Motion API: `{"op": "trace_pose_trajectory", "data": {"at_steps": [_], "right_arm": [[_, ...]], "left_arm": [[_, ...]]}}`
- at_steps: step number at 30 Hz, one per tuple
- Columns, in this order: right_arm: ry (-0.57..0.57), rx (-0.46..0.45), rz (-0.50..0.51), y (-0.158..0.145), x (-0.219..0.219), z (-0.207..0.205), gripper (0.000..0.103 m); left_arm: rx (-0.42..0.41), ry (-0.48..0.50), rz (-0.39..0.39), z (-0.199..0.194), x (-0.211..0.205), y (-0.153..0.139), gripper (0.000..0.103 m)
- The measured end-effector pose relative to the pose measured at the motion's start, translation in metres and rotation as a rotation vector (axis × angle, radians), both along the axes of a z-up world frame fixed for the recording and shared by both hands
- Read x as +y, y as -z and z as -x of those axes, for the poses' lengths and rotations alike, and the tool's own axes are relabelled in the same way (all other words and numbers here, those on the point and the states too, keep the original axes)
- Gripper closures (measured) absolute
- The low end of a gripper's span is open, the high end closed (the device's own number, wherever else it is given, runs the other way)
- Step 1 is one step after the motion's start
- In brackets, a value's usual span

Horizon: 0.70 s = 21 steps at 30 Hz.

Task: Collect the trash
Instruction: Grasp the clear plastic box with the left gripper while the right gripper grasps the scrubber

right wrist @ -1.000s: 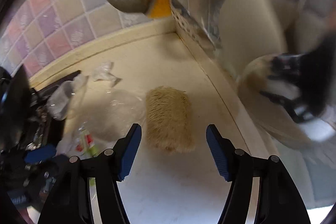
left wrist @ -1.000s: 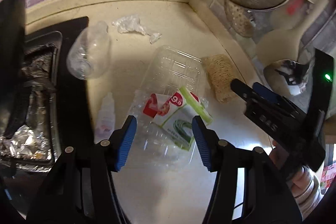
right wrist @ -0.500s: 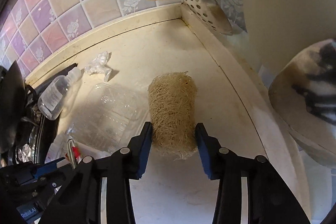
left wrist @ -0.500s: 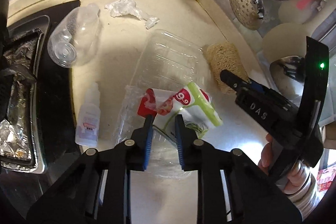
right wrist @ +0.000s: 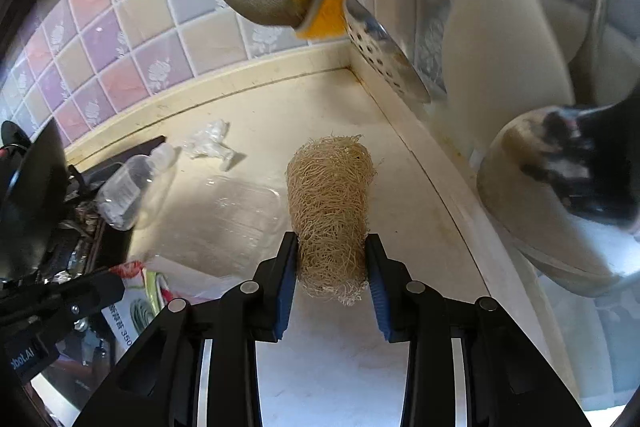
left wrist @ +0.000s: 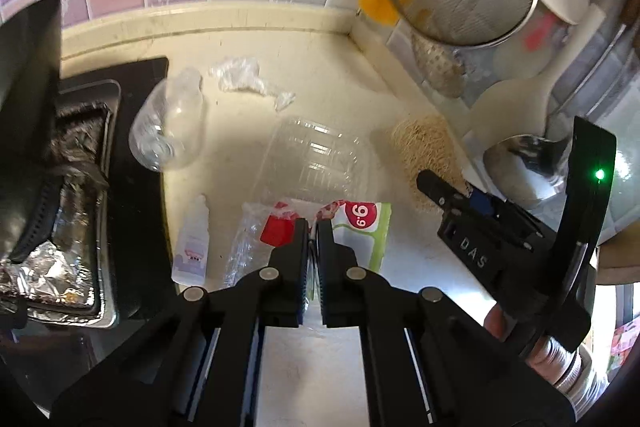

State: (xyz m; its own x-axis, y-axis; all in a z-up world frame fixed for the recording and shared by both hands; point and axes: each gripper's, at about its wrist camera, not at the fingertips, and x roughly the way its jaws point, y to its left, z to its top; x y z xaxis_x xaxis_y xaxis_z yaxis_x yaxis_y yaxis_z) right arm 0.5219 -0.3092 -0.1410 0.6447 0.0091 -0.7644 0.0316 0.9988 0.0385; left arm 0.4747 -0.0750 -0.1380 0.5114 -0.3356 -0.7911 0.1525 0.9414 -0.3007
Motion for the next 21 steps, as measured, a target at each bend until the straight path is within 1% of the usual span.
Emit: {"op": "trace_pose_trajectory", "data": {"at_steps": [3, 7, 9, 13, 18, 21], "right_arm": [[-0.004, -0.024, 0.005, -0.012, 0.005, 0.013, 0.070], [0.003, -0.048, 0.031, -0.025, 0.012, 0.035, 0.070], [0.011, -0.044, 0.039, -0.028, 0.018, 0.046, 0.071], [0.022, -0.045, 0.066, -0.028, 0.032, 0.070, 0.071], [0.052, -0.043, 0.101, -0.021, 0.049, 0.097, 0.071], [0.079, -0.059, 0.111, -0.025, 0.056, 0.114, 0.071]], "left_arm": [[-0.028, 0.002, 0.001, 0.006, 0.003, -0.012, 0.101], [-0.062, 0.002, -0.018, 0.020, 0.008, -0.023, 0.101], [-0.080, 0.004, -0.014, 0.027, 0.012, -0.025, 0.101], [-0.125, 0.017, -0.034, 0.043, 0.019, -0.026, 0.101], [-0.149, 0.017, 0.013, 0.056, 0.034, -0.024, 0.101], [-0.166, 0.017, 0.054, 0.064, 0.045, -0.031, 0.101]]}}
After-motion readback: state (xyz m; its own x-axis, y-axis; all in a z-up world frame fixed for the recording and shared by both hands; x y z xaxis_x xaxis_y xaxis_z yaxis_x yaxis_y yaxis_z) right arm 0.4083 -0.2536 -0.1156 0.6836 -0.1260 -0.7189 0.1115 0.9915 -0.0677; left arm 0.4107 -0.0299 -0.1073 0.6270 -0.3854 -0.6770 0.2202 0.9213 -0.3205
